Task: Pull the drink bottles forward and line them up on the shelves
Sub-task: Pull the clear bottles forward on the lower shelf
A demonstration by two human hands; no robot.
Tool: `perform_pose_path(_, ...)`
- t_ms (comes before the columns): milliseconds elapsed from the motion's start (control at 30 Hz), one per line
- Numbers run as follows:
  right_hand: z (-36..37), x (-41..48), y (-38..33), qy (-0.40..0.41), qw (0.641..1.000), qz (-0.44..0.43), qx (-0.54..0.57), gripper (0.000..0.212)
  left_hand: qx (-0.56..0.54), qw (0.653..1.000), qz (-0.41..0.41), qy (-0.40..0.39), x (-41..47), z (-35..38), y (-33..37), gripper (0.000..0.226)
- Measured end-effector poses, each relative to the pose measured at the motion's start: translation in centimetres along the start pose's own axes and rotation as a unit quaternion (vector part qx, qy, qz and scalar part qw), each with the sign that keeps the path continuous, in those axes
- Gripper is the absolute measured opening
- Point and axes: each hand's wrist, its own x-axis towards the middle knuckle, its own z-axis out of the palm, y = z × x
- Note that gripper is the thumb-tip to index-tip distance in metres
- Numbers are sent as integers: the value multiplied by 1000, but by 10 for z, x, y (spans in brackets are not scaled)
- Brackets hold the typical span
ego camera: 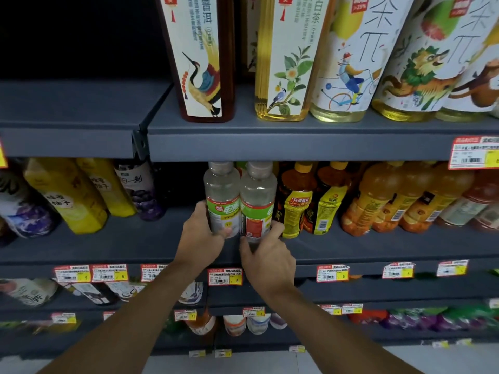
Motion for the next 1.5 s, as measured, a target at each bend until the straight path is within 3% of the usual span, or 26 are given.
perform_pose_path(133, -8, 2, 3, -21, 1000, -1, 5, 44, 3, 1000, -12, -28, 2, -6, -1, 46)
perform_pose_path(333, -15, 13, 7, -29, 999, 18, 7, 55, 22, 999, -8, -48, 6, -12, -3, 49)
perform_pose_path(600, -9, 6, 11, -16, 1000, 4, 19, 54, 11, 998, 5, -59, 2, -13, -4, 49)
perform_pose_path(767, -13, 16, 15, -83, 994, -13, 74, 68, 10, 999, 23, 25, -6, 5, 5, 72)
perform_pose_path(900, -12, 18, 14, -64, 996, -3, 70, 61, 17, 998, 14, 57, -6, 7, 4, 68)
perform_pose_path(1000, -11, 19, 11, -50, 997, 16, 64, 59, 17, 1000, 8, 24, -3, 0, 1, 57)
perform_pose_path(1200, -12, 21, 12, -49, 997, -1, 51, 72, 9, 999, 3, -42, 1, -13, -6, 62)
perform_pose_path(1333, -11, 25, 16, -70, 997, -11, 38, 64, -4, 999, 15, -27, -5, -9, -9, 60)
perform_pose_path(1500, -9, 25, 10, -34, 999, 8, 23, 63, -16, 1000, 12, -7, -5, -6, -9, 63)
